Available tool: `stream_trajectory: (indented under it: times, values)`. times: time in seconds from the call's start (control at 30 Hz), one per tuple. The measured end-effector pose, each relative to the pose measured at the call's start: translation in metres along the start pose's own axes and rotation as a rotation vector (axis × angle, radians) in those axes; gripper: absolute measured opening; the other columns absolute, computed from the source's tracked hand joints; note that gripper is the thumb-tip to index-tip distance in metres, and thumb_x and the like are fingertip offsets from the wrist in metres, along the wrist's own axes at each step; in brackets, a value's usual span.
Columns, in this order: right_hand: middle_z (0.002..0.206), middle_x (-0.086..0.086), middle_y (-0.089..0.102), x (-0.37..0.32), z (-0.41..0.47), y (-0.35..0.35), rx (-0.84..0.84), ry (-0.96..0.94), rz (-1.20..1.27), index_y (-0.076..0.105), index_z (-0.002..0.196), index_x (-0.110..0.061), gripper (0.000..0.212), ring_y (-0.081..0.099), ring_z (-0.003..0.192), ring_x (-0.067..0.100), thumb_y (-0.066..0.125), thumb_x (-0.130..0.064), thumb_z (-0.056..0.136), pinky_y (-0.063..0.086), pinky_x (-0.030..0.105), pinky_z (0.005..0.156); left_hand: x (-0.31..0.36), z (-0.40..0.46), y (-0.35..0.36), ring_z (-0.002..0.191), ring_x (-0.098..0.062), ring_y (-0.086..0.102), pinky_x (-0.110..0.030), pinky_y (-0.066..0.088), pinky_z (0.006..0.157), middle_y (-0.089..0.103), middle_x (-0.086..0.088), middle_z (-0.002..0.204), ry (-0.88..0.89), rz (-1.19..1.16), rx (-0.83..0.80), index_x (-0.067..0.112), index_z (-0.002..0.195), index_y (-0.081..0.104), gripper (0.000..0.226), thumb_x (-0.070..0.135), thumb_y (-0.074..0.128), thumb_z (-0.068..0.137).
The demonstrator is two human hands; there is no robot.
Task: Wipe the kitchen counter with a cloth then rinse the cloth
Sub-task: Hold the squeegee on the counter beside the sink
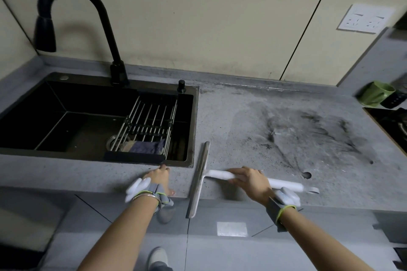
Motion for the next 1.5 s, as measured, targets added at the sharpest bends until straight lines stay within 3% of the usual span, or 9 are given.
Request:
stream_trajectory:
  times: [0.23, 0.53, 0.77, 1.13, 1.27, 1.4, 1.5]
  values:
    - [0.094, -0.010, 0.061, 0.066, -0.066, -0.032, 0.044, 0.117, -0.029, 0.061, 0.117, -0.040, 0.029, 0.060, 0.090, 0.015, 0.060, -0.040, 0.088, 0.032, 0.025, 0.073, 0.000, -0.001, 0.002, 0.127, -0.028, 0.047, -0.037, 0.043, 0.101, 0.035, -0.006, 0.147, -0.003, -0.001, -0.035, 0.009, 0.141, 0.031, 0.073, 0.042, 0.064, 0.085]
    - [0.087, -0.012, 0.057, 0.108, -0.115, -0.041, 0.041, 0.238, -0.052, 0.062, 0.115, -0.040, 0.027, 0.061, 0.092, 0.016, 0.061, -0.039, 0.088, 0.033, 0.028, 0.074, 0.001, -0.003, -0.003, 0.116, -0.028, 0.056, -0.035, 0.048, 0.091, 0.054, -0.010, 0.129, -0.048, 0.014, -0.018, 0.007, 0.130, 0.043, 0.064, 0.042, 0.067, 0.081]
    - [0.085, -0.016, 0.052, 0.088, -0.097, -0.027, 0.026, 0.170, -0.069, 0.059, 0.120, -0.041, 0.031, 0.051, 0.081, 0.007, 0.058, -0.042, 0.089, 0.029, 0.026, 0.072, 0.001, -0.006, -0.005, 0.117, -0.027, 0.055, -0.035, 0.047, 0.093, 0.052, -0.009, 0.132, -0.048, 0.031, -0.022, 0.008, 0.131, 0.042, 0.067, 0.044, 0.067, 0.081]
    - [0.088, -0.013, 0.052, 0.032, -0.036, 0.003, 0.004, 0.046, -0.032, 0.055, 0.124, -0.041, 0.034, 0.046, 0.081, 0.008, 0.055, -0.043, 0.090, 0.026, 0.028, 0.077, -0.001, -0.003, -0.006, 0.119, -0.028, 0.053, -0.037, 0.047, 0.094, 0.047, -0.008, 0.136, -0.014, 0.054, -0.045, 0.010, 0.135, 0.040, 0.061, 0.039, 0.061, 0.086]
    - [0.101, -0.007, 0.061, 0.010, -0.013, 0.013, -0.010, 0.017, 0.001, 0.056, 0.123, -0.041, 0.032, 0.051, 0.087, 0.012, 0.055, -0.041, 0.091, 0.026, 0.028, 0.078, 0.003, -0.004, -0.006, 0.124, -0.030, 0.049, -0.038, 0.045, 0.099, 0.040, -0.008, 0.142, -0.005, 0.076, -0.049, 0.008, 0.138, 0.036, 0.064, 0.038, 0.060, 0.088]
    - [0.106, -0.004, 0.062, -0.007, 0.002, 0.020, -0.013, 0.003, 0.021, 0.056, 0.123, -0.041, 0.031, 0.045, 0.083, 0.011, 0.053, -0.041, 0.092, 0.027, 0.028, 0.079, 0.004, -0.006, -0.008, 0.129, -0.029, 0.045, -0.038, 0.042, 0.103, 0.032, -0.008, 0.149, 0.009, 0.072, -0.044, 0.008, 0.143, 0.031, 0.067, 0.038, 0.058, 0.089]
    - [0.106, -0.004, 0.062, -0.012, 0.006, 0.021, -0.007, -0.008, 0.011, 0.056, 0.122, -0.041, 0.030, 0.053, 0.089, 0.017, 0.052, -0.041, 0.092, 0.028, 0.029, 0.079, 0.004, -0.008, -0.008, 0.130, -0.028, 0.044, -0.038, 0.041, 0.105, 0.031, -0.007, 0.150, 0.015, 0.060, -0.042, 0.008, 0.143, 0.030, 0.069, 0.039, 0.058, 0.089]
Point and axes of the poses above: each hand's wrist, its own z-axis towards the middle knuckle, its own y-axis out of the palm, x = y × z, the point moved 8 cm from there along z, towards the middle knuckle
